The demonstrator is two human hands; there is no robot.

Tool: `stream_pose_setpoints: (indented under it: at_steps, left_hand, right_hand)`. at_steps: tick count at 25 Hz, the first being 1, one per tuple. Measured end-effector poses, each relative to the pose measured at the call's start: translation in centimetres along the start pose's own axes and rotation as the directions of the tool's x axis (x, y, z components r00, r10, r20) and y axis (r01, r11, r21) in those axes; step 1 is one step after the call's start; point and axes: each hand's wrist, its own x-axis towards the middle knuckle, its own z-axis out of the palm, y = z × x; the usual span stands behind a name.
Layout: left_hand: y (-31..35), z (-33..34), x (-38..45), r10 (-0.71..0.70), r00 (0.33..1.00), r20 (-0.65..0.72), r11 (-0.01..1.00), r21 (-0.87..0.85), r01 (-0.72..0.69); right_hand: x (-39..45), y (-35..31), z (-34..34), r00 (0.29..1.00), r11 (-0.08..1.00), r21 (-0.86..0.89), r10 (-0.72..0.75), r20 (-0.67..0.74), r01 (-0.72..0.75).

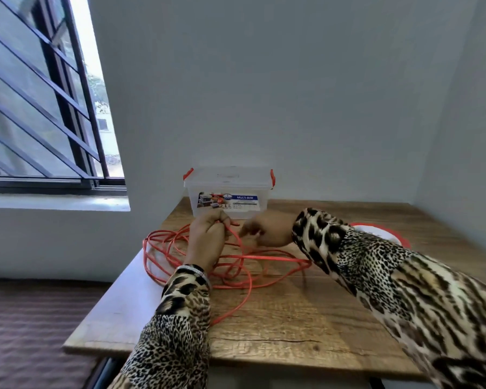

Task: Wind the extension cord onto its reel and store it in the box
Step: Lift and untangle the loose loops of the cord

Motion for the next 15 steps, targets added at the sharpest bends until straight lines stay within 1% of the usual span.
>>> stream_pose_setpoints:
  at_steps: [1, 2, 3, 4, 6, 8, 9, 11, 13, 15]
  left_hand:
    - [0.2, -0.1, -0.1, 0.015, 1.000, -0.028, 0.999, -0.039, -0.016]
    - [0.4, -0.2, -0.2, 0.023, 0.998, -0.056, 0.997, -0.079, -0.027]
    - [0.5, -0.3, -0.2, 0.020, 0.996, -0.084, 0.992, -0.122, -0.031]
    - [0.6, -0.3, -0.1, 0.014, 0.994, -0.108, 0.986, -0.166, -0.032]
    - [0.7, -0.6, 0.1, 0.010, 0.988, -0.157, 0.971, -0.235, -0.047]
    - [0.5, -0.8, 0.3, 0.003, 0.978, -0.208, 0.965, -0.257, -0.057]
    - [0.3, -0.9, 0.3, -0.002, 0.973, -0.229, 0.971, -0.233, -0.053]
    - [-0.1, -0.9, 0.3, 0.025, 0.969, -0.247, 0.993, -0.107, -0.053]
    - [-0.4, -0.9, 0.2, 0.091, 0.965, -0.246, 0.995, 0.071, -0.076]
    - [-0.4, -0.6, 0.0, 0.159, 0.966, -0.203, 0.965, 0.238, -0.109]
  right_hand:
    - [0.2, -0.5, 0.6, 0.995, 0.996, 0.087, -0.035, 0.092, 0.027]
    - [0.3, -0.9, 1.1, 0.987, 0.986, 0.161, -0.073, 0.141, 0.050]
    - [0.3, -1.1, 1.5, 0.984, 0.972, 0.224, -0.108, 0.144, 0.073]
    - [0.4, -1.2, 1.8, 0.986, 0.960, 0.266, -0.124, 0.109, 0.092]
    - [0.7, -1.0, 2.6, 0.996, 0.954, 0.290, -0.090, 0.015, 0.082]
    - [0.9, -0.6, 3.2, 1.000, 0.965, 0.261, -0.006, 0.013, 0.003]
    - [0.9, -0.4, 3.3, 0.999, 0.975, 0.217, 0.037, 0.037, -0.044]
    - [0.7, 0.2, 2.8, 0.992, 0.981, 0.151, 0.115, 0.047, -0.121]
    - [0.5, 1.0, 1.0, 0.983, 0.966, 0.195, 0.181, -0.034, -0.171]
    - [0.5, 2.0, -2.0, 0.967, 0.963, 0.189, 0.220, -0.131, -0.194]
